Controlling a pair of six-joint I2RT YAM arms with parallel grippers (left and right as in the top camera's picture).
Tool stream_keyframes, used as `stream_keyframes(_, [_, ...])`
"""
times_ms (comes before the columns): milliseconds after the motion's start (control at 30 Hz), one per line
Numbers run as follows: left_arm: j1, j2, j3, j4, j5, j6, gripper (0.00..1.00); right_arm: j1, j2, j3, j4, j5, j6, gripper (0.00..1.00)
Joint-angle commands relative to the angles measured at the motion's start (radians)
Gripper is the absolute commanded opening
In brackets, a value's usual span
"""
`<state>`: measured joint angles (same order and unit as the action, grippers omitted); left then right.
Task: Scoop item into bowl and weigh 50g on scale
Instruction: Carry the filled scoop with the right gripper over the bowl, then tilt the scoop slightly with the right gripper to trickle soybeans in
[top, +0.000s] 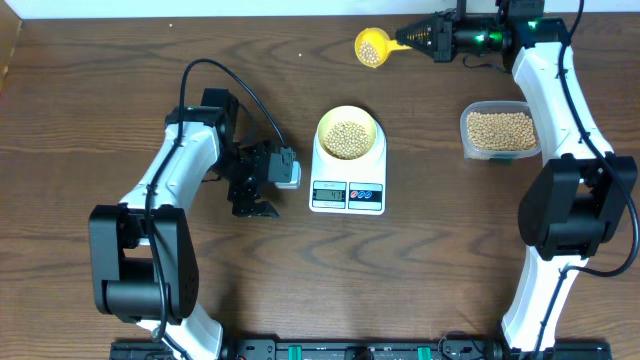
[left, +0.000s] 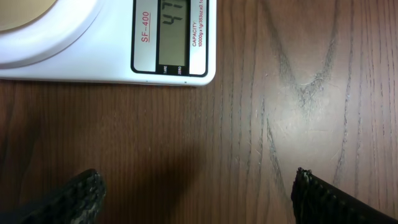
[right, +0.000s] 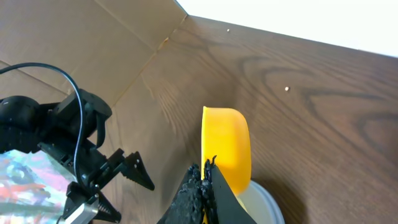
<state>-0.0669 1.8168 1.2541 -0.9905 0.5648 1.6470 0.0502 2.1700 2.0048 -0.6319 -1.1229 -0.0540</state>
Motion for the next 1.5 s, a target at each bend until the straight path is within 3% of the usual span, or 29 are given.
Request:
stream_keyframes(0, [0.002,-0.006,-0.002,-0.006,-0.006,0.008,0.98,0.016,-0.018,-0.002,-0.022,-0.021,0.004,0.01])
stream_keyframes(167, [0.002,-0.006,-0.002,0.009,-0.010,0.009,0.98,0.040,-0.018,-0.002,-0.081,-0.020,-0.065,0.01])
stream_keyframes(567, [0.002,-0.006,-0.002,0.261,0.005,0.012,0.98,0.072,-0.018,-0.002,-0.271,0.011,-0.210,0.01])
stream_keyframes(1133, [0.002,-0.006,-0.002,0.300,0.010,0.013,0.98,0.114,-0.018,-0.002,-0.312,0.126,-0.261,0.01])
stream_keyframes(1333, [0.002,-0.009,-0.002,0.192,0.392,0.013,0.98,0.113,-0.018,-0.002,-0.311,0.126,-0.261,0.01])
stream_keyframes(1467, [0.002,-0.008,-0.002,0.057,0.419,0.013,0.98,0.113,-0.018,-0.002,-0.311,0.126,-0.264,0.01])
